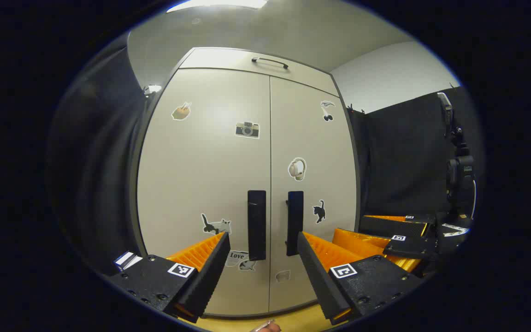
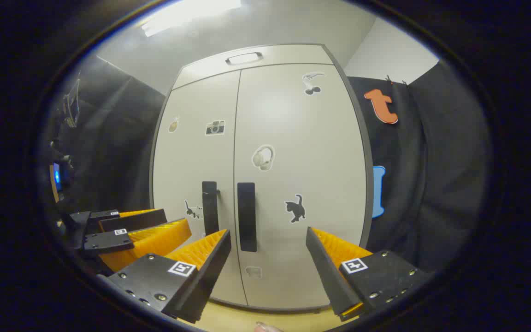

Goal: Open the right door of the double-door shoe cabinet with the right hand, and open the left door with the left hand.

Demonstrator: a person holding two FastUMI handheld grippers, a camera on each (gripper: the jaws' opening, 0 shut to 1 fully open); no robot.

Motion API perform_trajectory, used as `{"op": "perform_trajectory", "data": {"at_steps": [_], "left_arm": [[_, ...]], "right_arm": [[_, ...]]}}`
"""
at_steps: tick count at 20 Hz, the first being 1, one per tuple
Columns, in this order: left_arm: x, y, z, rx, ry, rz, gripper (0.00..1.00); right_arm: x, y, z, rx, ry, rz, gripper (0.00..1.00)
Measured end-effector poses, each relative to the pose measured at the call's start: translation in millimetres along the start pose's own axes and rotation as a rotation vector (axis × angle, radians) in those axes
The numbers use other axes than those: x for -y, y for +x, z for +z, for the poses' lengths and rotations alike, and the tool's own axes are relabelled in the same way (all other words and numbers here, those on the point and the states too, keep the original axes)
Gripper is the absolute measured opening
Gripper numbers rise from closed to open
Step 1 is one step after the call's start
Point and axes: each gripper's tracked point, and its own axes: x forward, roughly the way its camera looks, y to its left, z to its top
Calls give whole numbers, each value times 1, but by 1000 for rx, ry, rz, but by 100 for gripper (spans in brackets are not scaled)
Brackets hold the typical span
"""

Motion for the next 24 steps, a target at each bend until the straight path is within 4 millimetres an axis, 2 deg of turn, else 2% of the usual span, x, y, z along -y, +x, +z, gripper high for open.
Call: {"op": "perform_trajectory", "data": {"at_steps": [1, 3, 4, 6, 7, 8, 10, 14, 16, 17, 18, 21, 22, 23, 24], "left_arm": [[-1, 2, -1, -4, -4, 11, 92], [2, 6, -2, -5, -19, 12, 92], [5, 6, -4, -8, -26, 5, 91], [7, 8, -5, -10, -32, 2, 91], [7, 8, -6, -13, -29, 3, 91], [6, 9, -9, -19, -26, 3, 91], [7, 9, -11, -24, -35, 0, 92], [2, 9, -13, -29, -42, 3, 92], [-4, 9, -13, -30, -30, 15, 91], [-6, 9, -12, -26, -30, 17, 91], [-8, 9, -12, -23, -33, 18, 92], [-15, 8, -10, -16, -30, 29, 91], [-16, 8, -10, -18, -26, 32, 91], [-17, 7, -11, -21, -23, 30, 92], [-19, 6, -11, -20, -23, 28, 91]], "right_arm": [[1, 0, 3, 10, 2, -2, 95], [5, 0, 5, 11, -3, -12, 94], [7, 1, 5, 11, -8, -18, 99], [7, 3, 4, 5, -9, -22, 99], [6, 3, 2, -1, -7, -20, 94], [4, 3, 1, -5, -5, -12, 99], [-1, 5, -2, -6, -18, -3, 99], [-5, 6, -9, -13, -101, -3, 99], [-12, 6, -8, -6, -86, 20, 99], [-13, 7, -7, -5, -77, 21, 95], [-11, 8, -7, -6, -74, 15, 99], [-10, 12, -11, -20, -61, 2, 99], [-11, 14, -12, -26, -54, 0, 95], [-12, 15, -13, -30, -50, 0, 99], [-13, 16, -14, -33, -46, -1, 95]]}}
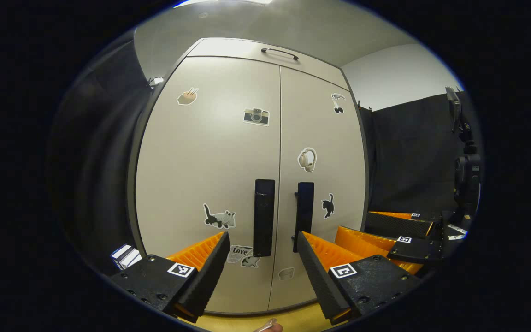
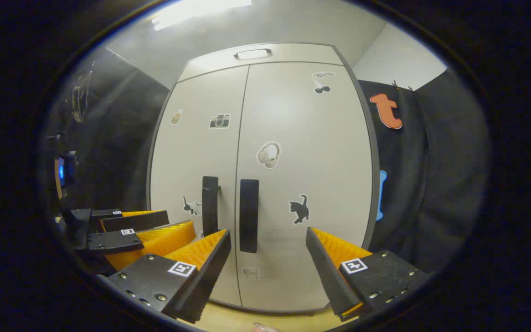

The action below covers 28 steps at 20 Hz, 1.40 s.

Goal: Open the right door of the double-door shoe cabinet with the right hand, and open the left door with the left hand.

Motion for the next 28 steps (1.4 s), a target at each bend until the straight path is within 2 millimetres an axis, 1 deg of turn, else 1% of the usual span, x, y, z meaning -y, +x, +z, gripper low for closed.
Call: {"op": "perform_trajectory", "data": {"at_steps": [1, 3, 4, 5, 6, 7, 8, 9, 10, 11, 12, 13, 14, 15, 16, 17, 22, 23, 24, 25, 26, 27, 28], "left_arm": [[0, -1, 0, 2, -4, -5, 92], [-4, -2, 2, 2, -7, -5, 91], [-7, -4, 1, 2, -4, -2, 91], [-9, -6, 2, 5, -2, 2, 91], [-11, -7, 4, 9, 1, 6, 91], [-14, -9, 6, 12, 3, 9, 91], [-16, -11, 6, 12, 7, 11, 91], [-18, -13, 7, 12, 10, 11, 91], [-19, -14, 8, 13, 12, 12, 91], [-21, -16, 9, 17, 10, 11, 91], [-22, -17, 9, 17, 10, 9, 92], [-25, -18, 9, 15, 12, 10, 87], [-27, -19, 9, 14, 16, 12, 87], [-29, -20, 10, 14, 19, 11, 91], [-31, -21, 10, 13, 20, 8, 91], [-32, -23, 10, 15, 19, 7, 92], [-37, -22, 9, 5, 4, -15, 91], [-36, -22, 9, 4, 2, -22, 87], [-37, -24, 9, 7, -1, -29, 91], [-38, -23, 9, 7, -3, -35, 91], [-38, -23, 10, 8, -4, -42, 91], [-39, -24, 11, 8, -3, -46, 91], [-40, -24, 9, 6, -1, -48, 87]], "right_arm": [[-1, 0, 1, 1, 5, -1, 99], [-2, 2, 1, 2, 9, -9, 99], [-2, 4, 1, 3, 7, -14, 95], [-2, 6, 1, 2, -2, -21, 95], [-3, 8, 1, 2, -10, -29, 99], [-5, 11, 0, -2, -11, -32, 99], [-7, 14, -1, -6, -5, -33, 94], [-10, 18, -2, -10, 3, -33, 99], [-12, 22, -2, -13, 8, -34, 100], [-13, 26, -1, -12, 11, -42, 95], [-14, 31, -1, -13, 11, -54, 98], [-15, 35, -1, -10, 14, -60, 96], [-16, 39, -1, -9, 18, -70, 96], [-16, 43, -1, -7, 22, -76, 91], [-18, 47, -1, -7, 25, -79, 87], [-19, 51, -2, -8, 27, -82, 89], [-26, 72, -4, -8, 7, -118, 89], [-27, 76, -5, -13, 0, -124, 87], [-28, 81, -8, -17, -6, -128, 83], [-28, 84, -9, -22, -11, -138, 86], [-28, 86, -11, -27, -12, -143, 77], [-28, 89, -13, -32, -12, -150, 80], [-26, 91, -14, -36, -12, -163, 80]]}}
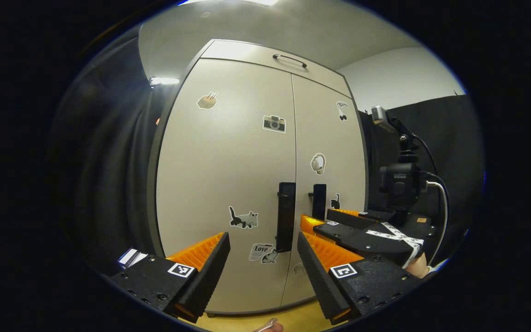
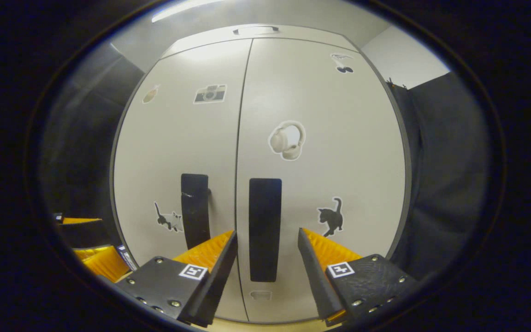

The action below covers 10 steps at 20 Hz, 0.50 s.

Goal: Open the right door of the double-door shoe cabinet with the right hand, and open the left door with the left hand.

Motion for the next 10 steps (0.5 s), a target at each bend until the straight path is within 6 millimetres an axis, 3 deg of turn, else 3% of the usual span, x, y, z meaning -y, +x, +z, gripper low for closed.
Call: {"op": "perform_trajectory", "data": {"at_steps": [1, 2, 3, 4, 10], "left_arm": [[-1, 0, 0, -1, 3, -3, 92], [-2, 0, 1, -1, 4, -5, 92], [-4, -2, 1, -1, 4, -6, 92], [-6, -1, 1, -2, 5, -5, 91], [-12, 0, -1, -10, 3, -5, 91]], "right_arm": [[0, 3, 0, -2, 2, -9, 67], [1, 4, -1, -3, 5, -18, 67], [2, 6, -2, -8, 3, -25, 60], [3, 7, -3, -10, 1, -33, 64], [-5, 11, -7, -26, 8, -14, 60]]}}
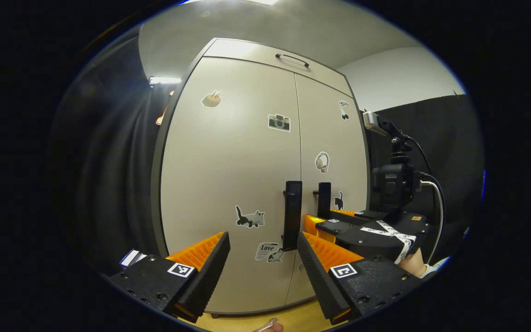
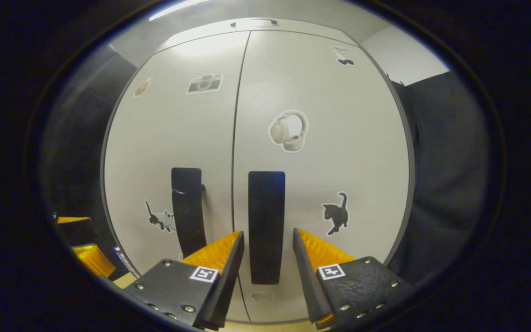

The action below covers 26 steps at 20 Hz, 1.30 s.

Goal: Open the right door of the double-door shoe cabinet with the right hand, and open the left door with the left hand.

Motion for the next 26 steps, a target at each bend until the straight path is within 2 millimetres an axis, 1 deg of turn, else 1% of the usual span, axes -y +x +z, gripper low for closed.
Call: {"op": "perform_trajectory", "data": {"at_steps": [1, 2, 6, 7, 8, 9, 13, 16, 18, 19, 20, 21, 22, 26], "left_arm": [[-1, 0, 0, 1, -1, 0, 91], [-2, 0, 0, 2, -2, 0, 92], [-4, 0, 1, 4, -4, -1, 91], [-4, 1, 1, 5, -5, -3, 91], [-5, 1, 1, 5, -7, -2, 92], [-5, 1, 0, 2, -7, -1, 91], [-8, -2, -4, -11, -21, 6, 92], [-9, -2, -4, -12, -20, 17, 91], [0, -6, -3, -14, -23, 14, 92], [4, -8, -3, -14, -21, 13, 92], [9, -10, -2, -12, -17, 13, 92], [15, -12, 0, -11, -11, 17, 92], [22, -14, 1, -10, -5, 21, 92], [56, -21, 8, -3, 8, 32, 92]], "right_arm": [[0, -2, 2, 5, 5, -12, 32], [1, -3, 1, 4, 1, -14, 34], [0, -2, 1, 13, -25, -11, 34], [-1, -4, 2, 16, -38, -7, 28], [0, -3, 1, 16, -52, -4, 29], [0, -3, 1, 15, -63, 1, 23], [0, -5, 1, 1, -50, 21, 23], [1, -13, 1, -3, -36, 41, 23], [4, -24, 2, -5, -40, 73, 23], [6, -33, 2, -8, -42, 94, 23], [10, -43, 2, -9, -38, 116, 19], [13, -51, 3, -12, -28, 139, 19], [16, -56, 3, -15, -18, 159, 23], [28, -80, 4, -25, -23, 232, 23]]}}
